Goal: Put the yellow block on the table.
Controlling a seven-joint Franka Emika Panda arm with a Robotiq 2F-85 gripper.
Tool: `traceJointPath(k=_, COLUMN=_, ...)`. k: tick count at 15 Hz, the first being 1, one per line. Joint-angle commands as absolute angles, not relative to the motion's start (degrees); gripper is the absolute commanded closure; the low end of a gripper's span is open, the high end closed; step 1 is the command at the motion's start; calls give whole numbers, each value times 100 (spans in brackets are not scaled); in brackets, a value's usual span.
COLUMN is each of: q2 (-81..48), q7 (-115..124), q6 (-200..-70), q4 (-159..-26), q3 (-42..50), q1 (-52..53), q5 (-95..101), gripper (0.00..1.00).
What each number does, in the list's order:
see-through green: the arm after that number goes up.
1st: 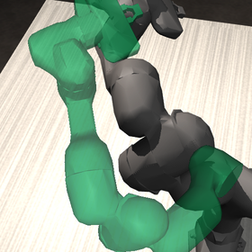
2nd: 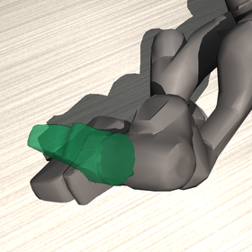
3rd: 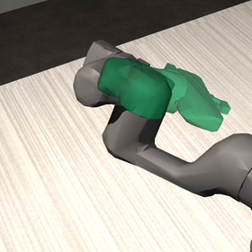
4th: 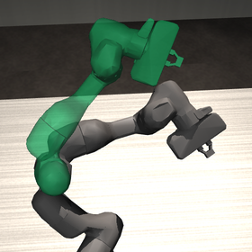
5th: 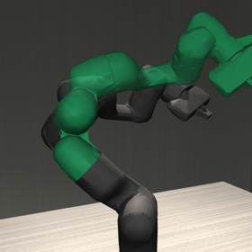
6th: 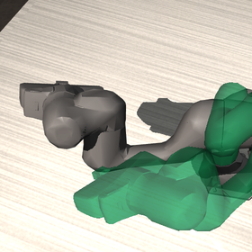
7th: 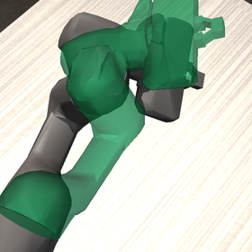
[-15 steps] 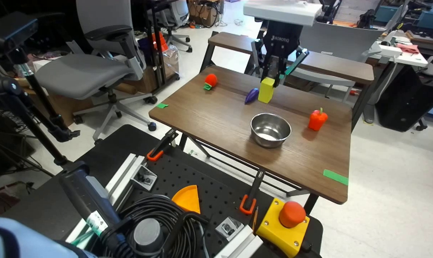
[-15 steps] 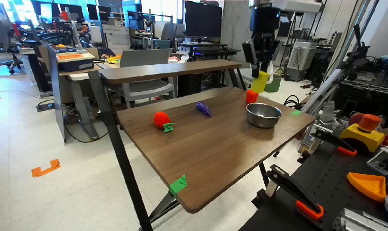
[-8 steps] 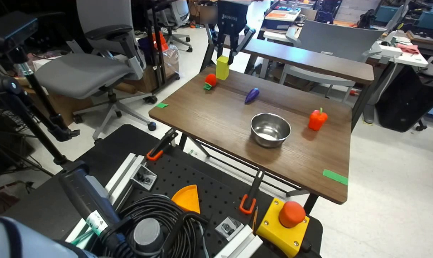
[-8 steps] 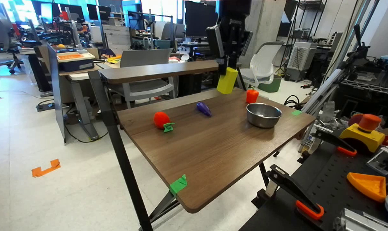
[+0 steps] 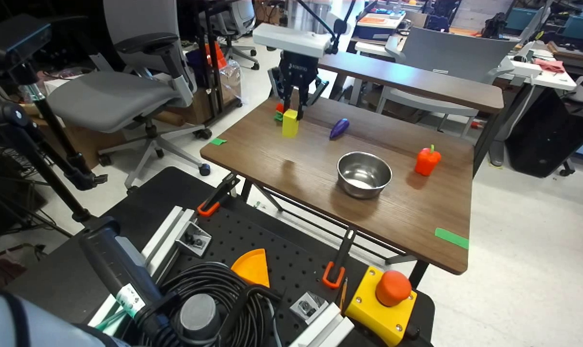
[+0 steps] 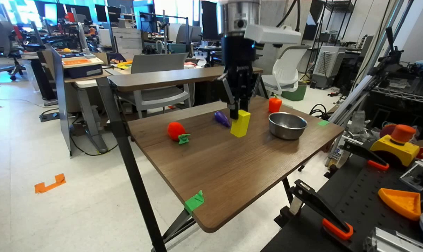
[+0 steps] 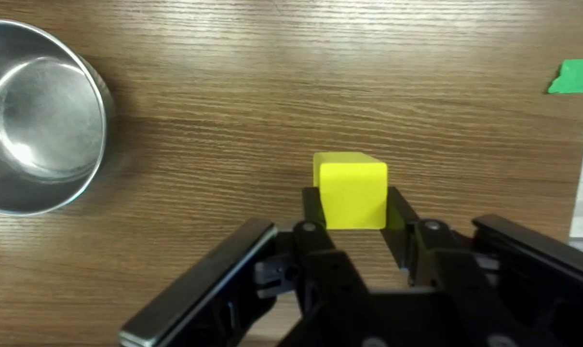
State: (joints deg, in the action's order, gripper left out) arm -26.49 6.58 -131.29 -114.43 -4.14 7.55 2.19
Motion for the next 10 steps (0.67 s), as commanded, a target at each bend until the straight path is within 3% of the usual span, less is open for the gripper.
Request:
traceJointPath(k=1, q2=-3302, q7=745, q6=-12879, q4=-10828, q3=-266, q1=835, q5=407, gripper=91)
traceJointPath(k=5, q2=-3743, q7=680, q6=-12641, q4=-10432, q3=-253, q1=827, q5=380, gripper=91)
traceJointPath(k=6, q2=-3745, q7=673, q6=-12642, q4=-10445, q3=-245, q1=846, q5=416, gripper=41)
traceJointPath(k=7, q2=-3690, q7=622, q6=-12566, q4=-10469, q3=-269, q1=834, q5=404, gripper=39)
traceJointPath(k=10, q2=-3056, q7=561, q6=-12983, q4=-11192, q3=-305, q1=801, q5=391, gripper=19)
